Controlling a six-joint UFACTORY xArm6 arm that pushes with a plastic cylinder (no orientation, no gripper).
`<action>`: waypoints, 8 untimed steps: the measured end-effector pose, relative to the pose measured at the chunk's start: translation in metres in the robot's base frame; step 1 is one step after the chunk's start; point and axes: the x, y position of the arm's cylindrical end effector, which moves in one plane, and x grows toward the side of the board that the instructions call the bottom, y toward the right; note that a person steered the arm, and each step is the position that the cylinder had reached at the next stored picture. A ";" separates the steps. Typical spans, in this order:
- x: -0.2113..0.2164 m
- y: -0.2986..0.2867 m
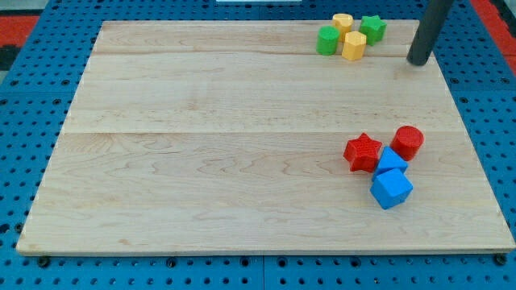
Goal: Move the yellow heart top left side of the green circle
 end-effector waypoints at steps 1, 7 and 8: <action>-0.061 -0.002; -0.075 -0.159; -0.075 -0.164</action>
